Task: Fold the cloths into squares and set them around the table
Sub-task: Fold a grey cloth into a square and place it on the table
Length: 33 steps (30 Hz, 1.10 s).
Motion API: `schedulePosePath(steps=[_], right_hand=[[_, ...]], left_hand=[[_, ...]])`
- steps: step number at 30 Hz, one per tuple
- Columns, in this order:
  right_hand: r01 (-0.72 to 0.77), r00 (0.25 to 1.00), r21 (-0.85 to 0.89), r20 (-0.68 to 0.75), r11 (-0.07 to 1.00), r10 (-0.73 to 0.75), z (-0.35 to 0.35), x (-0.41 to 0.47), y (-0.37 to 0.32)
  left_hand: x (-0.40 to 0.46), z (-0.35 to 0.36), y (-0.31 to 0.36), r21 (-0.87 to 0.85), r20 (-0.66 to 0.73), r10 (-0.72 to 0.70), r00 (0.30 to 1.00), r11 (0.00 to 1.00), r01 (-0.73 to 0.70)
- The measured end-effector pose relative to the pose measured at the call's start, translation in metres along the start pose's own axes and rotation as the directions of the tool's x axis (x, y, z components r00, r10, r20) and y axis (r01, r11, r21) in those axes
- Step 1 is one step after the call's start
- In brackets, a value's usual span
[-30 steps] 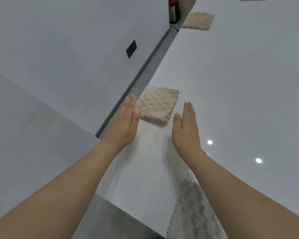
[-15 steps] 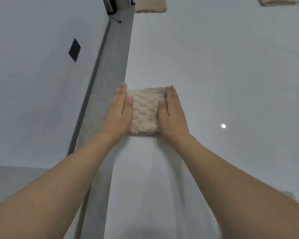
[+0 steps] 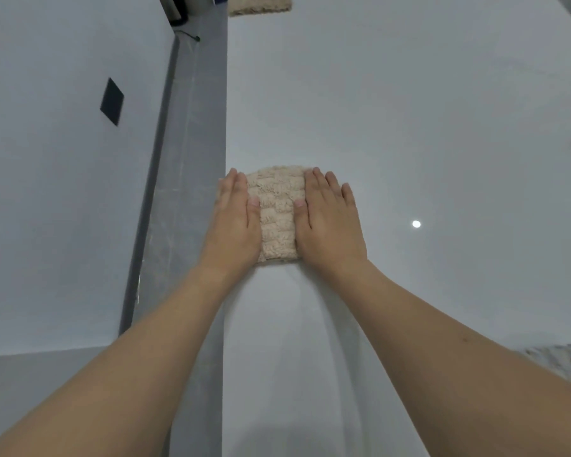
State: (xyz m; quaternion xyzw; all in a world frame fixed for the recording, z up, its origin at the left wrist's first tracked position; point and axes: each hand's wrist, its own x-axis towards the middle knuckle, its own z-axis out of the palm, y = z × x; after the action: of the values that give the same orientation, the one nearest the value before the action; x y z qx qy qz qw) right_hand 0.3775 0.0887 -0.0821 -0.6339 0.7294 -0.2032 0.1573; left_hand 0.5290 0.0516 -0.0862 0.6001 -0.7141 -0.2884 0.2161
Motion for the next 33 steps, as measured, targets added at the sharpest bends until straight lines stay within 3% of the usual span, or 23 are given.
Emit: schedulePosePath(steps=[13, 24, 30, 33], right_hand=[[0.016, 1.000, -0.102, -0.014, 0.995, -0.017, 0.003, -0.009, 0.001], [-0.059, 0.997, -0.130, -0.051, 0.990, 0.052, 0.002, -0.021, 0.005], [-0.103, 0.989, -0.086, -0.113, 0.991, 0.094, 0.002, -0.024, 0.006], [-0.202, 0.956, 0.011, -0.213, 0.979, 0.200, 0.000, -0.026, 0.007]], left_hand=[[-0.008, 0.001, -0.003, 0.053, 0.014, 0.013, 1.000, 0.998, -0.014], [-0.010, -0.004, -0.004, 0.088, 0.053, 0.034, 0.998, 0.995, -0.039], [-0.006, -0.019, -0.011, 0.163, 0.227, 0.056, 0.972, 0.982, -0.094], [0.005, -0.043, -0.023, 0.177, 0.319, 0.117, 0.941, 0.967, -0.181]])
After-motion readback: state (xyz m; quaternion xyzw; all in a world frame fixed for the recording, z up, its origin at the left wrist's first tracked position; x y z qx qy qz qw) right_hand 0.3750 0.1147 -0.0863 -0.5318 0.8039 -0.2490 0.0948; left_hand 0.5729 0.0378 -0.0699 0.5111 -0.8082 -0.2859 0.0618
